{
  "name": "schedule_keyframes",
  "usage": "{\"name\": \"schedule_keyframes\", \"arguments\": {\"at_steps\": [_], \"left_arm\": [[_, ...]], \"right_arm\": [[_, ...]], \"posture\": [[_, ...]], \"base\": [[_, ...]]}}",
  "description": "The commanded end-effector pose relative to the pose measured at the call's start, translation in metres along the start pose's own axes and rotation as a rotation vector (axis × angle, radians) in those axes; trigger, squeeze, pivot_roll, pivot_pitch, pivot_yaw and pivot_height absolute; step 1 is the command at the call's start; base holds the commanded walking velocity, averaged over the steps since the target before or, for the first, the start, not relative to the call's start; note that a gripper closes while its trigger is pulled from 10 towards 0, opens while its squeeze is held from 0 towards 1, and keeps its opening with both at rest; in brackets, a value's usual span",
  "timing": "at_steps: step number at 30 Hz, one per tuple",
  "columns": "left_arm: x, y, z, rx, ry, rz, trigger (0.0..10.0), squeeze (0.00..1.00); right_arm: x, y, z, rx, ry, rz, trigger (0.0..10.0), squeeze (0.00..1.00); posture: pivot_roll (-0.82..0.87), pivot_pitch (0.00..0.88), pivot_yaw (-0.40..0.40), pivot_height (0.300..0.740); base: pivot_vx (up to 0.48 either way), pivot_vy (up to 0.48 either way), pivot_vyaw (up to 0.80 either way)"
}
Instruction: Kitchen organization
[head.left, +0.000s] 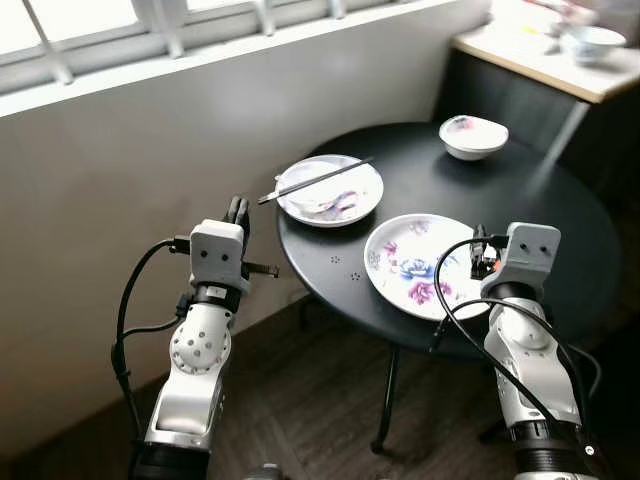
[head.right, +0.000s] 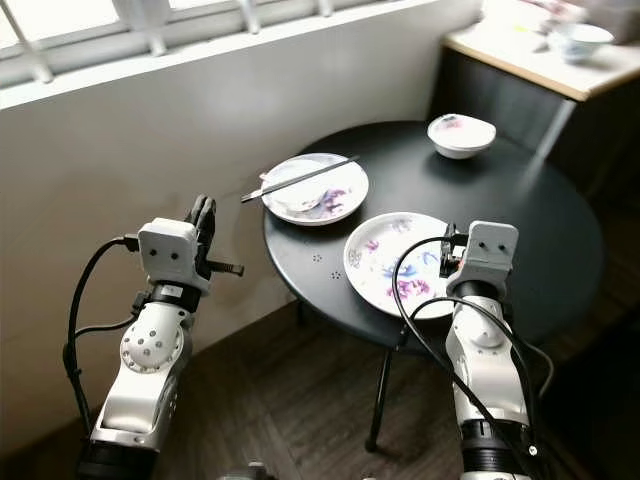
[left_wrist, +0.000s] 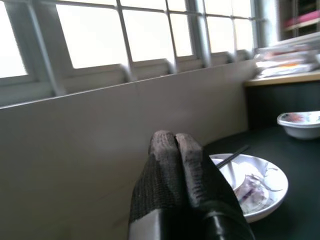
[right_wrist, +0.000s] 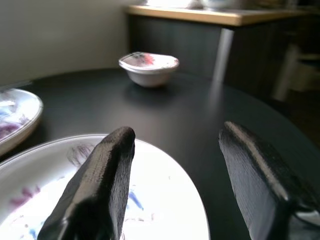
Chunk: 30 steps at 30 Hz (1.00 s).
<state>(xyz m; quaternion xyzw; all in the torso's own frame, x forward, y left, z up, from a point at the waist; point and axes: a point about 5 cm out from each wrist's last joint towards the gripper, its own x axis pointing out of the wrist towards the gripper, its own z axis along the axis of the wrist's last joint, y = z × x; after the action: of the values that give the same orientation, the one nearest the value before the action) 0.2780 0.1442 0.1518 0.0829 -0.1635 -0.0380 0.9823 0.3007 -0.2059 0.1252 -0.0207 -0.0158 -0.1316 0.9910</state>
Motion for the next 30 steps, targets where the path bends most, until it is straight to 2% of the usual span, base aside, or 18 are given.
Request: {"name": "schedule_keyframes", "arguments": {"at_steps": [1, 4, 10, 12, 15, 22, 26, 27, 30], "left_arm": [[0.000, 0.001, -0.001, 0.003, 0.005, 0.003, 10.0, 0.00], [0.000, 0.001, -0.001, 0.004, 0.005, 0.002, 10.0, 0.00], [0.000, 0.001, -0.001, 0.007, 0.007, 0.000, 10.0, 0.00], [0.000, 0.001, -0.002, 0.010, 0.008, -0.001, 10.0, 0.00], [-0.001, 0.000, -0.002, 0.011, 0.010, -0.005, 10.0, 0.00], [-0.001, -0.001, -0.003, 0.016, 0.017, -0.013, 10.0, 0.00], [-0.001, -0.001, -0.003, 0.018, 0.018, -0.014, 10.0, 0.00], [-0.001, -0.001, -0.003, 0.019, 0.019, -0.013, 10.0, 0.00], [0.000, -0.001, -0.003, 0.020, 0.020, -0.013, 10.0, 0.00]], "right_arm": [[0.001, 0.001, 0.004, 0.000, -0.012, 0.000, 10.0, 0.00], [0.001, -0.001, 0.002, 0.000, -0.002, -0.011, 10.0, 0.00], [0.002, -0.009, -0.004, 0.016, 0.045, -0.067, 10.0, 0.00], [0.003, -0.016, -0.012, 0.077, 0.109, -0.119, 10.0, 0.00], [0.002, -0.018, -0.017, 0.111, 0.144, -0.129, 10.0, 0.00], [-0.001, -0.002, -0.029, 0.180, 0.246, -0.026, 10.0, 0.00], [-0.001, 0.000, -0.031, 0.214, 0.269, -0.021, 10.0, 0.00], [-0.001, 0.003, -0.035, 0.280, 0.308, -0.001, 10.0, 0.00], [-0.002, 0.005, -0.037, 0.338, 0.338, 0.006, 10.0, 0.00]], "posture": [[0.00, 0.030, 0.005, 0.740], [0.00, 0.031, 0.005, 0.740], [0.00, 0.031, 0.005, 0.740], [0.00, 0.032, 0.004, 0.740], [0.00, 0.034, 0.006, 0.740], [0.00, 0.035, 0.009, 0.740], [0.00, 0.034, 0.009, 0.740], [0.00, 0.035, 0.009, 0.740], [0.00, 0.035, 0.009, 0.740]], "base": [[0.000, 0.000, -0.80], [0.000, 0.000, -0.55], [0.000, 0.000, 0.00], [0.000, 0.000, 0.00], [0.000, 0.000, 0.00], [0.000, 0.000, 0.00], [0.000, 0.000, 0.00], [0.000, 0.000, 0.00], [0.000, 0.000, 0.00]]}}
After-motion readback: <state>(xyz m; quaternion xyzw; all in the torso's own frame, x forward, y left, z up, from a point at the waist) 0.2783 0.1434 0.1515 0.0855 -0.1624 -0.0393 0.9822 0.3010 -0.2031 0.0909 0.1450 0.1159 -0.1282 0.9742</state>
